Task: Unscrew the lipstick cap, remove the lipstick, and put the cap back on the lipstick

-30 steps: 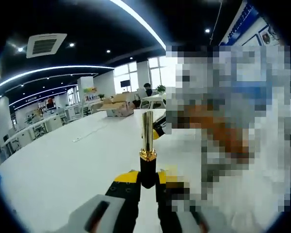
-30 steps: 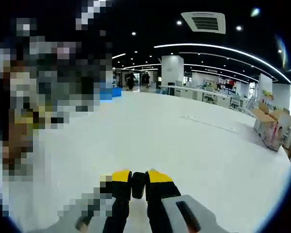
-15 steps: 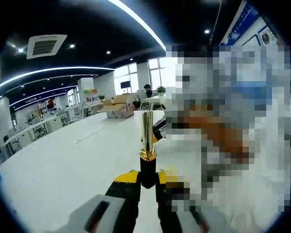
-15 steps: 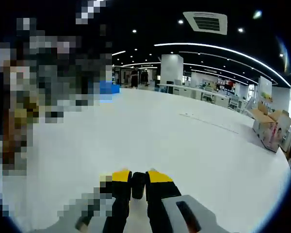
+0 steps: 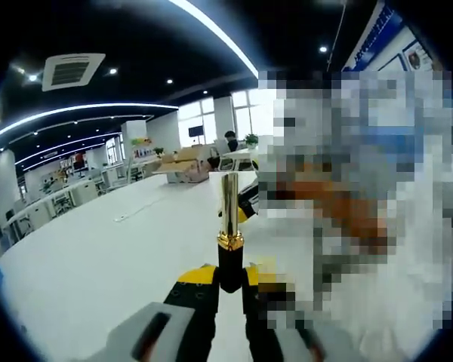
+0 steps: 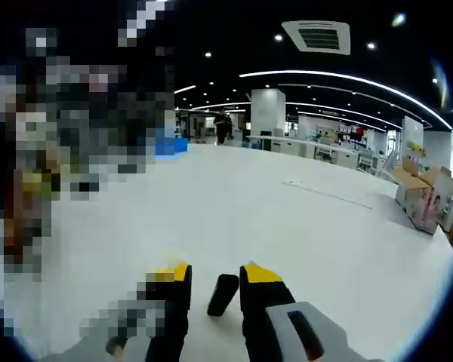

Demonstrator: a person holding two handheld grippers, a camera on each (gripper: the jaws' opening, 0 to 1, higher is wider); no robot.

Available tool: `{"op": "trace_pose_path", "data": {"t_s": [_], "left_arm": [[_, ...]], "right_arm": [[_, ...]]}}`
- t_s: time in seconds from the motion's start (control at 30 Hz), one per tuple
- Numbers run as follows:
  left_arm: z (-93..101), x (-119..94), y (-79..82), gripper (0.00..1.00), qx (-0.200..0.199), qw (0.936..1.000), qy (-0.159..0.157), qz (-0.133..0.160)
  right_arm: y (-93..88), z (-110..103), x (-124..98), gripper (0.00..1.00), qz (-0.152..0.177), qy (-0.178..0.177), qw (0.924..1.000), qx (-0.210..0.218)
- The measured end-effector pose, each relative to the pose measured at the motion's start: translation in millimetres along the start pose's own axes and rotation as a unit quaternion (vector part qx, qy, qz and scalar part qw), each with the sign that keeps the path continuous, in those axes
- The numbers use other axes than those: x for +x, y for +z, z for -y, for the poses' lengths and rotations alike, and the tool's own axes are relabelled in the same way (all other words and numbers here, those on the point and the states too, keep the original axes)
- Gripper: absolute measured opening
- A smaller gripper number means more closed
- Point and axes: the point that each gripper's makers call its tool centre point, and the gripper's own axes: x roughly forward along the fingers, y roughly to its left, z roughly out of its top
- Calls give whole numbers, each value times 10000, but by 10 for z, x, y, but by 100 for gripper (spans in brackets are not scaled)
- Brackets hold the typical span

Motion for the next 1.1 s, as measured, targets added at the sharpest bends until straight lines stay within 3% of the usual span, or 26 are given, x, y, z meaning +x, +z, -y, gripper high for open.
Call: {"op": "trace_pose_path", "data": {"t_s": [0.37,0.57,0.8,1.1], "left_arm": [[-5,-19,24,13,-9,10000,22,56],[-7,-20,34,13,-9,10000,36,82],[-7,-24,44,13,-14,9999,55,110],[-10,-14,43,13,1,9999,79,107]], "right_arm": [[197,-42,-108,34,326,-34,9995,30],[407,-142,-222,34,671,56,9977,51],[641,-376,-343,33,1010,315,9944,-22],[926,-850,-515,32,1415,904,9856,-207]]}}
